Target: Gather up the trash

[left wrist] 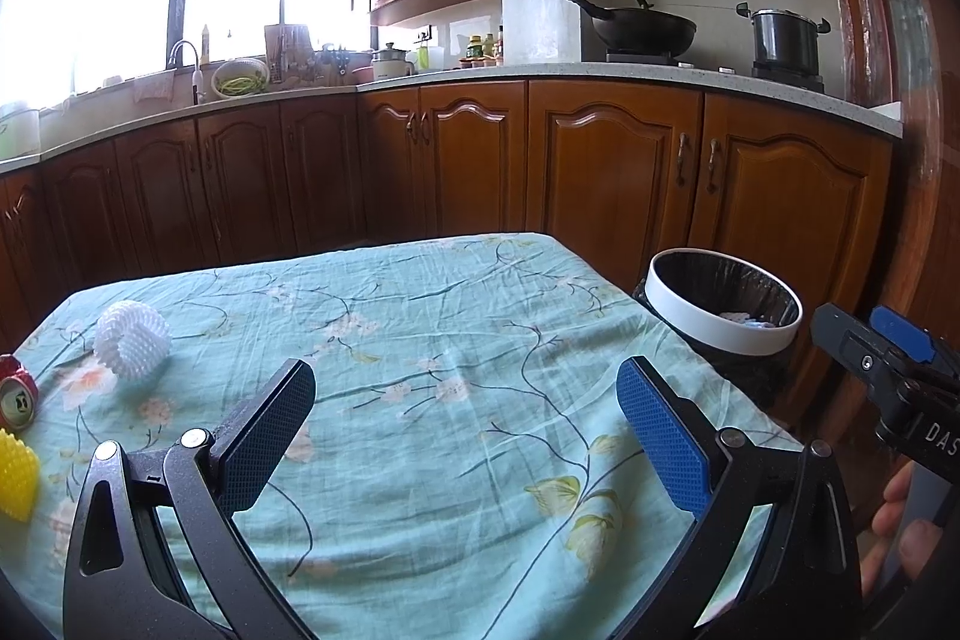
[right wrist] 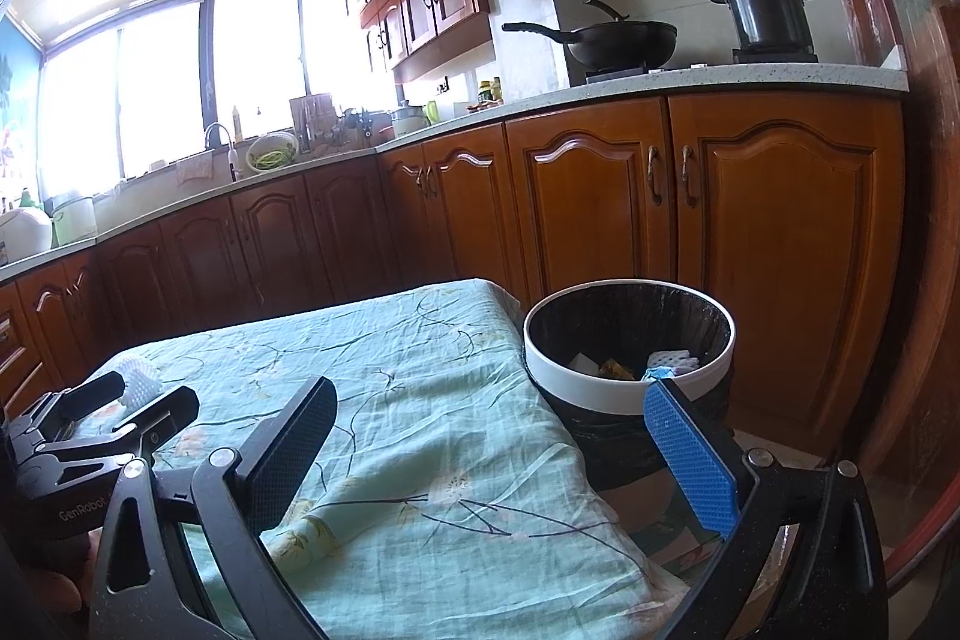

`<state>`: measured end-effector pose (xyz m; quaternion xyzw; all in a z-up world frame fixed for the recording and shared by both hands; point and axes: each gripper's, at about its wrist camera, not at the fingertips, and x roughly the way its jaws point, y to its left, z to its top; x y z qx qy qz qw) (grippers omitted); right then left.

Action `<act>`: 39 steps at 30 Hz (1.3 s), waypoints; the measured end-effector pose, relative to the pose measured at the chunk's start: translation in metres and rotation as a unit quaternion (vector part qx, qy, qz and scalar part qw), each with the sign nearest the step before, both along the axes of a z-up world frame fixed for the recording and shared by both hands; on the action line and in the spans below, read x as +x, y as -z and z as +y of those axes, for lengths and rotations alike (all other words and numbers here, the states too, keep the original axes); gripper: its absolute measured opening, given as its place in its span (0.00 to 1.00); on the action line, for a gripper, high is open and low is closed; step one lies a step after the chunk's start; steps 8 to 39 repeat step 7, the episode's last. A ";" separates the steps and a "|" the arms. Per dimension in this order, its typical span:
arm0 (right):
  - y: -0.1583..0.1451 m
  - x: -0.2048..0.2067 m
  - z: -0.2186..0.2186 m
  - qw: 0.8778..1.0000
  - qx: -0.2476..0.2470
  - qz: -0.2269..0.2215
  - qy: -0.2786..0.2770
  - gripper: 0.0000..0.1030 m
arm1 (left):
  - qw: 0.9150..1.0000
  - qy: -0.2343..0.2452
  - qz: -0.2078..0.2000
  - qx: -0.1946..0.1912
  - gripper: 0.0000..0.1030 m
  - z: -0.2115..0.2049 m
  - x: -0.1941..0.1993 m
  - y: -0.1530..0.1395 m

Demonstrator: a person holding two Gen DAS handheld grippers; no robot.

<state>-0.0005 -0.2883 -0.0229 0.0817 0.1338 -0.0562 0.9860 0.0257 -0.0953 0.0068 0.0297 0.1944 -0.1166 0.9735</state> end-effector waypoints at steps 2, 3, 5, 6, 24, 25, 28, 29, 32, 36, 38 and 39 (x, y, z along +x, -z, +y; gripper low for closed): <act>0.001 0.002 -0.001 1.000 0.003 0.002 -0.001 1.00 | 1.000 0.001 0.003 0.000 1.00 0.000 0.001 0.001; 0.001 0.002 -0.001 1.000 0.004 0.004 -0.001 1.00 | 1.000 0.001 0.003 0.000 1.00 0.000 0.002 0.001; 0.002 0.004 -0.003 1.000 0.007 0.006 -0.001 1.00 | 1.000 0.001 0.006 -0.002 1.00 0.001 0.003 0.002; 0.002 0.005 -0.003 1.000 0.008 0.007 -0.001 1.00 | 1.000 0.003 0.009 -0.004 1.00 0.002 0.004 0.002; 0.002 0.006 -0.004 1.000 0.009 0.009 -0.001 1.00 | 1.000 0.004 0.013 -0.006 1.00 0.002 0.006 0.002; 0.002 0.006 -0.004 1.000 0.009 0.009 -0.001 1.00 | 1.000 0.004 0.013 -0.006 1.00 0.002 0.006 0.002; 0.002 0.006 -0.004 1.000 0.009 0.009 -0.001 1.00 | 1.000 0.004 0.013 -0.006 1.00 0.002 0.006 0.002; 0.002 0.006 -0.004 1.000 0.009 0.009 -0.001 1.00 | 1.000 0.004 0.013 -0.006 1.00 0.002 0.006 0.002; 0.002 0.006 -0.004 1.000 0.009 0.009 -0.001 1.00 | 1.000 0.004 0.013 -0.006 1.00 0.002 0.006 0.002; 0.002 0.006 -0.004 1.000 0.009 0.009 -0.001 1.00 | 1.000 0.004 0.013 -0.006 1.00 0.002 0.006 0.002; 0.002 0.006 -0.004 1.000 0.009 0.009 -0.001 1.00 | 1.000 0.004 0.013 -0.006 1.00 0.002 0.006 0.002; 0.002 0.006 -0.004 1.000 0.009 0.009 -0.001 1.00 | 1.000 0.004 0.013 -0.006 1.00 0.002 0.006 0.002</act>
